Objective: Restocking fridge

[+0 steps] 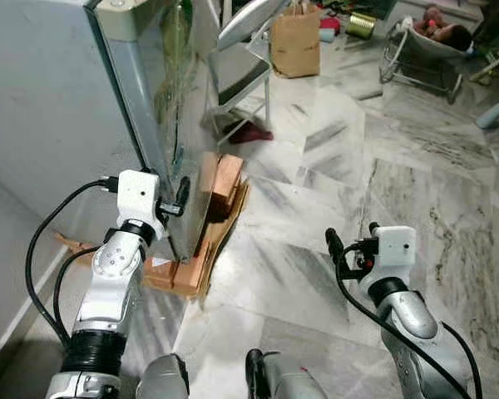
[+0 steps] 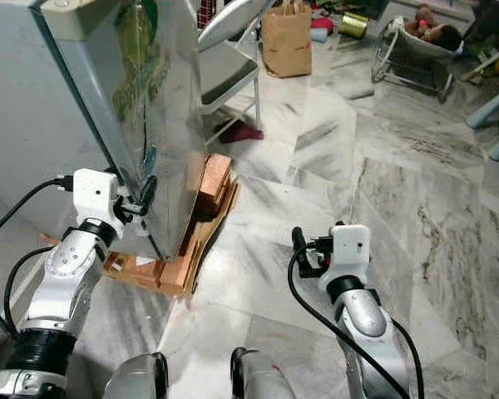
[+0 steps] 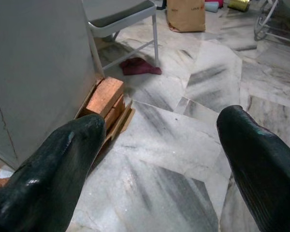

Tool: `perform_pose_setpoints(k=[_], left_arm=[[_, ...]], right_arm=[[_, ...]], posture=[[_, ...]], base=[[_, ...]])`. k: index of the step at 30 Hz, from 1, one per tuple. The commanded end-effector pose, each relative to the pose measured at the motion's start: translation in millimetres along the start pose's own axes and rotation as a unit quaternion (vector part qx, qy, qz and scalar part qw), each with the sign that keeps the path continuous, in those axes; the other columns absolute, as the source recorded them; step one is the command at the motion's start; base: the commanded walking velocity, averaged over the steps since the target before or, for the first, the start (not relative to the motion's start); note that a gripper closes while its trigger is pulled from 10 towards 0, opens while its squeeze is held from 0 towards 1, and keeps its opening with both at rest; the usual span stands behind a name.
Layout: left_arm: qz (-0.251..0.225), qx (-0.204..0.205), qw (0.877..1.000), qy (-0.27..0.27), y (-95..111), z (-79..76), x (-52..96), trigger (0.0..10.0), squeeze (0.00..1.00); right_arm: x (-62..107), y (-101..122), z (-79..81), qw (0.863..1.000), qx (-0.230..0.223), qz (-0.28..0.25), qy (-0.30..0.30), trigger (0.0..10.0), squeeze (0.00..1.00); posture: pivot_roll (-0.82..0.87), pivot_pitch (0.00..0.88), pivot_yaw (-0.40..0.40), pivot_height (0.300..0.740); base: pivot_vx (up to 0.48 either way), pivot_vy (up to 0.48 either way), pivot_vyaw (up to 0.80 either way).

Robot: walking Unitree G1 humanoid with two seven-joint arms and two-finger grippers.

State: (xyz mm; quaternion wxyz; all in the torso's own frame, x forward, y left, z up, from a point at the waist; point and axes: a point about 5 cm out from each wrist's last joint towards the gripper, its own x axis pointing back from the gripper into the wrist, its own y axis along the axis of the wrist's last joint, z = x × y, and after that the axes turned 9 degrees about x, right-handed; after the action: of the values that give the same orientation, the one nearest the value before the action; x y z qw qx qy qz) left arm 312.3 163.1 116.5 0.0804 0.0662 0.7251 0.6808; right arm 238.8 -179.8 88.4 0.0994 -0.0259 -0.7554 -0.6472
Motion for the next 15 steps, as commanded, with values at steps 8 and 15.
perform_pose_setpoints(k=[8,15], left_arm=[[-0.007,-0.011,1.0,-0.009,4,-6.7,-19.7,10.0,0.0],[0.011,-0.03,0.999,0.035,4,6.1,-29.9,10.0,0.0]], right_arm=[[9.6,-3,-10.6,1.0,0.015,0.011,-0.003,10.0,0.0],[23.7,-12,-22.5,0.999,0.026,0.027,-0.01,10.0,0.0]], posture=[[0.04,0.193,-0.098,0.74],[0.02,0.191,-0.084,0.74]], base=[[0.0,0.0,0.0],[0.0,0.0,0.0]])
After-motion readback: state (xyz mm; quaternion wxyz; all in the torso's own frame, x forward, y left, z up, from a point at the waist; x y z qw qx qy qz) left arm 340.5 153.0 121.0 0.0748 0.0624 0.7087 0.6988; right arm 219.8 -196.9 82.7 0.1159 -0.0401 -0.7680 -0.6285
